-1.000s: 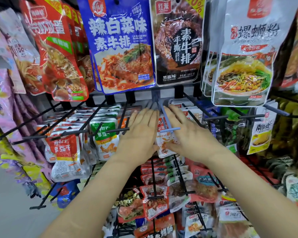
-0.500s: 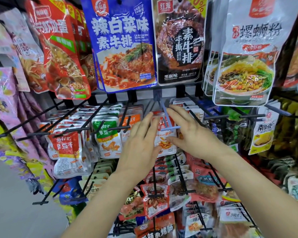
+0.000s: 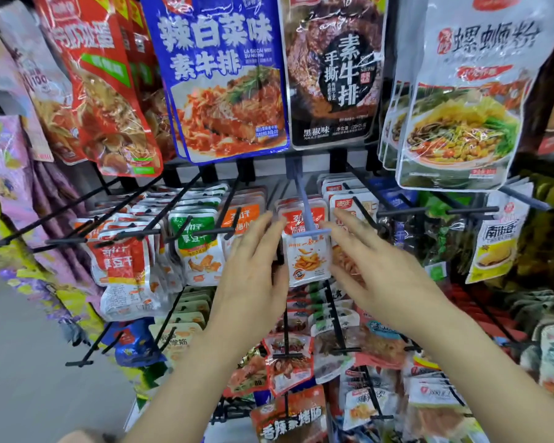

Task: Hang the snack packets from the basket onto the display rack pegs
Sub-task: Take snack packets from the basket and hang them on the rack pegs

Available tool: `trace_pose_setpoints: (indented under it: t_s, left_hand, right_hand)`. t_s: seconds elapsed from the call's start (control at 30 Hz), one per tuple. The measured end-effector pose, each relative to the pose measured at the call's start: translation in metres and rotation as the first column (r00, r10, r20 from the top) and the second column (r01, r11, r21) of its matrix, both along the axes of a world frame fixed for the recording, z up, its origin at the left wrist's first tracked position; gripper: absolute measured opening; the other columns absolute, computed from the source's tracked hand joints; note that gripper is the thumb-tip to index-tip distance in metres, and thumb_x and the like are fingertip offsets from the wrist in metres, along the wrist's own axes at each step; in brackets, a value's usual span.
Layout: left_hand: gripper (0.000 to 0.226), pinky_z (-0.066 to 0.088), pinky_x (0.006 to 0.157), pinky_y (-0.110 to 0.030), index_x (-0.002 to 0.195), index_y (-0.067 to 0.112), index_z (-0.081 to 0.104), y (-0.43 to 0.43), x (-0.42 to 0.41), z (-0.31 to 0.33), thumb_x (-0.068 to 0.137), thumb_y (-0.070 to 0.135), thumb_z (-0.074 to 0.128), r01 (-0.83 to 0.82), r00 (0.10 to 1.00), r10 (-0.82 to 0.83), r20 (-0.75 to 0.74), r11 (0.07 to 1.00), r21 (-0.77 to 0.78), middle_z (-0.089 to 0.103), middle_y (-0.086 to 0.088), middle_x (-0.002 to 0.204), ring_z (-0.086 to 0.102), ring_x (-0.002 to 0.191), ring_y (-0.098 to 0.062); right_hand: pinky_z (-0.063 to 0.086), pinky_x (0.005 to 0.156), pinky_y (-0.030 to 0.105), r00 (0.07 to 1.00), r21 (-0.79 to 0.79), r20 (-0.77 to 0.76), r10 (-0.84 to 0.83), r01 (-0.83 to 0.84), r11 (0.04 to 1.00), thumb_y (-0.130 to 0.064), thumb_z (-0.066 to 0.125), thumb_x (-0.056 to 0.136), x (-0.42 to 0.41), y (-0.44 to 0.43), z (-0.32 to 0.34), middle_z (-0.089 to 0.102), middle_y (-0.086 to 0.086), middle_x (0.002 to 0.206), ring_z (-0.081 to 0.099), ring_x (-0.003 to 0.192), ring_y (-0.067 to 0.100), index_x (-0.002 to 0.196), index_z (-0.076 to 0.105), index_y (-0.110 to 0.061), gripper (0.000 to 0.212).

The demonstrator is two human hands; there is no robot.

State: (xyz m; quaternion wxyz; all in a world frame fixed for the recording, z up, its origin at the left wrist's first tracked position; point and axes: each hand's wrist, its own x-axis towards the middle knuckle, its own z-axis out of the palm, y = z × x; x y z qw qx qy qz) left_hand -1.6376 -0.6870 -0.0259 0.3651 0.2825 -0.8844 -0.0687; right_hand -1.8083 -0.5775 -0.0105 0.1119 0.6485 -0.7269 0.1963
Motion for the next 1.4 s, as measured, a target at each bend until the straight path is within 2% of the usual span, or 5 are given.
trace_pose_setpoints:
  t_s: [0.17,0.63,0.83,1.13,1.4]
  left_hand:
    - [0.028,0.049,0.095,-0.027,0.118,0.022,0.067,0.026,0.027,-0.013,0.091,0.013,0.061,0.064,0.992,-0.051,-0.113,0.991,0.121,0.057,0.012,0.124,0.052,0.115,-0.004]
    - [0.021,0.046,0.082,-0.011,0.106,0.03,0.074,0.154,0.044,-0.093,0.091,0.02,0.063,0.431,0.847,-0.526,0.077,0.763,0.482,0.068,0.023,0.102,0.058,0.096,0.006]
    - [0.017,0.034,0.062,0.0,0.097,0.028,0.074,0.253,-0.002,-0.111,0.09,0.016,0.065,0.577,0.649,-0.757,0.072,0.552,0.602,0.056,0.04,0.065,0.053,0.065,0.019]
    - [0.037,0.048,0.061,-0.014,0.079,0.042,0.068,0.452,-0.094,-0.153,0.088,0.007,0.064,0.581,0.379,-0.925,0.031,0.264,0.77,0.068,0.025,0.073,0.063,0.063,0.004]
    - [0.022,0.05,0.075,-0.022,0.093,0.03,0.074,0.653,-0.181,-0.211,0.088,0.01,0.064,0.585,0.192,-0.976,0.098,0.194,0.788,0.071,0.02,0.079,0.065,0.074,-0.001]
  right_hand:
    - [0.055,0.089,0.036,0.952,-0.094,0.307,-0.018,0.049,0.994,-0.033,0.059,0.091,0.003,0.047,-0.02,0.062,-0.017,0.123,0.065,0.103,0.009,0.133,0.057,-0.029,0.042]
    - [0.052,0.076,0.023,0.526,0.108,0.733,-0.431,0.535,0.838,-0.064,0.058,0.083,0.068,0.265,-0.082,0.071,-0.027,0.091,0.069,0.085,-0.001,0.089,0.068,-0.057,0.014]
    - [0.052,0.062,0.022,0.243,0.15,0.826,-0.509,0.775,0.613,-0.008,0.063,0.091,0.098,0.403,-0.094,0.074,0.004,0.077,0.067,0.062,0.011,0.093,0.072,-0.025,0.02]
    - [0.052,0.053,0.019,-0.213,0.248,0.863,-0.458,0.969,0.016,-0.002,0.058,0.094,0.128,0.651,-0.164,0.071,-0.007,0.063,0.064,0.054,0.004,0.087,0.072,-0.02,0.024]
    - [0.049,0.06,0.025,-0.457,0.421,0.863,-0.217,0.887,-0.192,-0.007,0.051,0.098,0.095,0.814,-0.22,0.071,0.013,0.091,0.064,0.071,0.016,0.107,0.067,-0.005,0.018]
